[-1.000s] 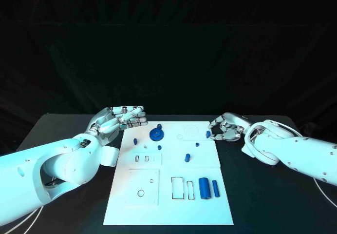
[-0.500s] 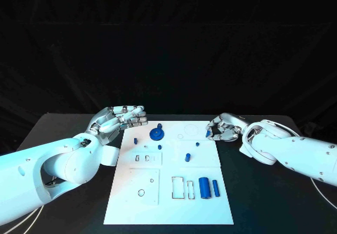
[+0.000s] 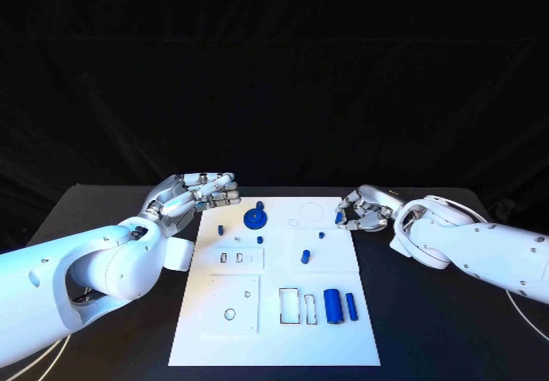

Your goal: Assemble the parts on the task board

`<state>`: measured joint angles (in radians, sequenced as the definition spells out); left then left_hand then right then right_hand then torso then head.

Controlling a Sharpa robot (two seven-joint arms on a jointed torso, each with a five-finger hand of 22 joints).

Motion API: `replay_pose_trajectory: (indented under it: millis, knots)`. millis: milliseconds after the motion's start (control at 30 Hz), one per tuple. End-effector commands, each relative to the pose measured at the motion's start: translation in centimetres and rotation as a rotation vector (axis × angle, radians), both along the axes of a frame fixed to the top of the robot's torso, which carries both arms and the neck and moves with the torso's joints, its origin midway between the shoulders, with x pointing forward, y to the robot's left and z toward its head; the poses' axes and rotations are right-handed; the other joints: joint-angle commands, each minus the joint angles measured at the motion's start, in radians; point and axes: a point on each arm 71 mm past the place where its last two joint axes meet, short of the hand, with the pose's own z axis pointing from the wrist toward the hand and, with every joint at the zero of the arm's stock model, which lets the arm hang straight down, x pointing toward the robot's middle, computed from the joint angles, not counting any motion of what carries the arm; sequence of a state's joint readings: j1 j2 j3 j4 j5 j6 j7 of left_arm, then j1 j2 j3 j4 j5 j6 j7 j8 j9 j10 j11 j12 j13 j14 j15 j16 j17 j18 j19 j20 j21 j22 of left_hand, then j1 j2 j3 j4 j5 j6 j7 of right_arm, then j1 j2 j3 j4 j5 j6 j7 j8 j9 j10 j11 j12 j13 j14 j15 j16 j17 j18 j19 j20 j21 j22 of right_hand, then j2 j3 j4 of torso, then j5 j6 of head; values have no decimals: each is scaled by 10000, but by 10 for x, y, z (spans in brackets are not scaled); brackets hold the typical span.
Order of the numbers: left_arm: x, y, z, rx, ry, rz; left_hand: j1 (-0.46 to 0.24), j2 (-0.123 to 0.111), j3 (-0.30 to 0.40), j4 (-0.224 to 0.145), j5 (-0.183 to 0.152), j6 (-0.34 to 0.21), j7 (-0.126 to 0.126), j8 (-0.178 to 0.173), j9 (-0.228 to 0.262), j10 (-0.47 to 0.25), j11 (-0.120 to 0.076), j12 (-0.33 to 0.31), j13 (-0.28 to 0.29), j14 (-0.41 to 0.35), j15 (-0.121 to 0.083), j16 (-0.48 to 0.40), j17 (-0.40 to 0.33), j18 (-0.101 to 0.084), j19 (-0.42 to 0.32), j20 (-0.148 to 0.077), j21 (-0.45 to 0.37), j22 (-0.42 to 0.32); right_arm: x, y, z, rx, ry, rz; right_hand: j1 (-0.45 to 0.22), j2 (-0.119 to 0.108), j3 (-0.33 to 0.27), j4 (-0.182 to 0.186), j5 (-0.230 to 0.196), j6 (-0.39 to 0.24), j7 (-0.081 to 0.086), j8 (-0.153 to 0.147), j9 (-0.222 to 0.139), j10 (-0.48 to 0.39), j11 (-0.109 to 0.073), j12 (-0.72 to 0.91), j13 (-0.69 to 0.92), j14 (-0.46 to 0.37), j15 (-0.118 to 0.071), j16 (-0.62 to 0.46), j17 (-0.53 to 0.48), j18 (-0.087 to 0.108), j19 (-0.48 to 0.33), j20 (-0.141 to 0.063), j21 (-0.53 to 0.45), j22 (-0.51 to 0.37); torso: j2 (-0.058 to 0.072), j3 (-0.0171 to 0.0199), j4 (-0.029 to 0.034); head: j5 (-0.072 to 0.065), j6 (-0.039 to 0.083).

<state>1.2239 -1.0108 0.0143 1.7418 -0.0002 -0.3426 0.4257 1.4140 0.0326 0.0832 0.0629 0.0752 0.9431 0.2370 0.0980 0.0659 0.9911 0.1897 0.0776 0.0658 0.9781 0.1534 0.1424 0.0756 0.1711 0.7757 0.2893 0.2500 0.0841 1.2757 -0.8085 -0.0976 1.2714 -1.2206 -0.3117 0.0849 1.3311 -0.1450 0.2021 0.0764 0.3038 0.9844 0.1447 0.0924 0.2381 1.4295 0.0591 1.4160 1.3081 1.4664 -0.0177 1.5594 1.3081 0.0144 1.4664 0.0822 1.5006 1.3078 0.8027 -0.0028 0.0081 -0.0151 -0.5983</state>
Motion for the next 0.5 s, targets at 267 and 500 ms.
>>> replay_pose_trajectory:
  millis: [267, 500]
  knots:
    - [-1, -2, 1, -101, -38, -215, 15, 120, 19, -62, 48, 15, 76, -48, -8, -5, 45, -22, -7, 0, 46, -44, -15, 68, 0, 6, -41, -15, 0, -1, 2, -214, -439, -471, -607, -114, -807, 345, -692, -305, 97, -125, -25, -125, 122, -102, 1188, 1025, 127, 64, 2558, 75, 633, 156, 27, 1860, 2, 7, 5, -31, 15]
    - [-1, -2, 1, -97, -30, -214, 15, 120, 19, -62, 48, 15, 76, -48, -8, -5, 45, -22, -7, 0, 46, -44, -15, 68, 0, 6, -41, -15, 1, -1, 1, -243, -452, -539, -587, -12, -941, 402, -696, -165, 60, -21, 27, -67, 99, -32, 1241, 1033, 118, 85, 2587, 60, 664, 157, 75, 1918, 1, 1, -1, -46, -2]
